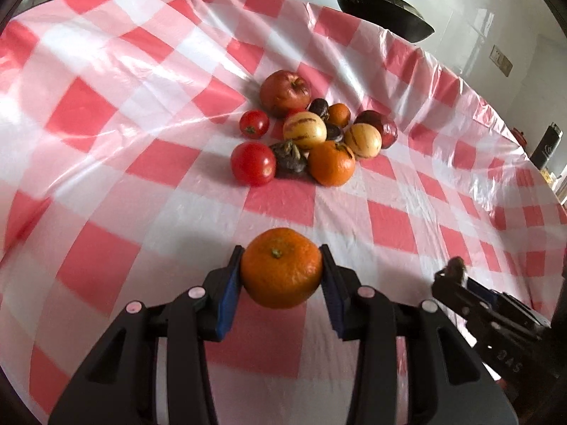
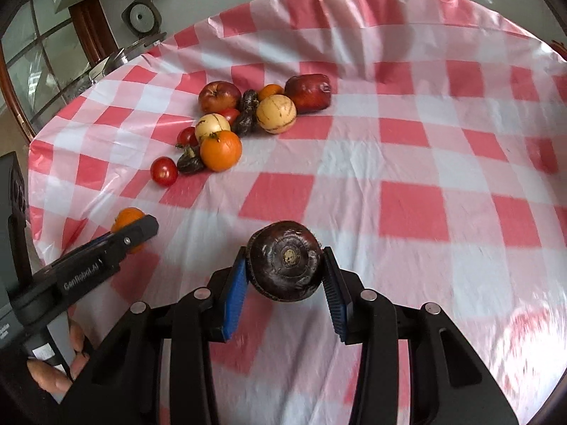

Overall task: Organize fruits
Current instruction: 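Carry both fruits to the white box and open both tools to drop them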

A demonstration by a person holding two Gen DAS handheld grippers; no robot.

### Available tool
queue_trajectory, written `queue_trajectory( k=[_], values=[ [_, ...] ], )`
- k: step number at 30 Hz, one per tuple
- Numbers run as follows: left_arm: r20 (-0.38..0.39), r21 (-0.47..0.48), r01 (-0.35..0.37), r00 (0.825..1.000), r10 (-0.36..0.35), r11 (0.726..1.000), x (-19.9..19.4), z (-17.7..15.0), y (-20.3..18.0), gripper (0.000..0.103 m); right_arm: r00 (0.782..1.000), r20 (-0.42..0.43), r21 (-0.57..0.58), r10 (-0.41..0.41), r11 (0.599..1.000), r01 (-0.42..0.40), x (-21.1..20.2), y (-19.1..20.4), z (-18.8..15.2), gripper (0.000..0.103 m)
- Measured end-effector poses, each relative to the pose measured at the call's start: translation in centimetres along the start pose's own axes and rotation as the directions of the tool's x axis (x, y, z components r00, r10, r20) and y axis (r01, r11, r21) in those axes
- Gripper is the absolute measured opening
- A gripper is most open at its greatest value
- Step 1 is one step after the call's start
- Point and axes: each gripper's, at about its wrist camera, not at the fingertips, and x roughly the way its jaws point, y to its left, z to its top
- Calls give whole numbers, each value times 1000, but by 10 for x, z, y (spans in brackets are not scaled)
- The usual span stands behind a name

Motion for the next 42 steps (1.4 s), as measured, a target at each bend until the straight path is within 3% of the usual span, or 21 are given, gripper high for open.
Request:
queue_trajectory(
  k=[8,20,33,42],
  values=[
    [47,12,4,999,-5,1000,-51,-52,-18,42,1000,16,-8,15,1000,-15,-28,-3,-28,41],
    [43,0,-10,999,10,1000,-102,-105,-1,42,998,20,-64,57,996,-56,-56,11,-63,41],
    [47,-23,-61,997,62,998,-137,-135,30,42,994,-8,-166,107,980,-107,-73,53,-96,41],
    [44,-53,-96,994,98,994,-161,-151,63,42,981,-50,-303,186,933,-193,-82,110,-124,41]
  ],
)
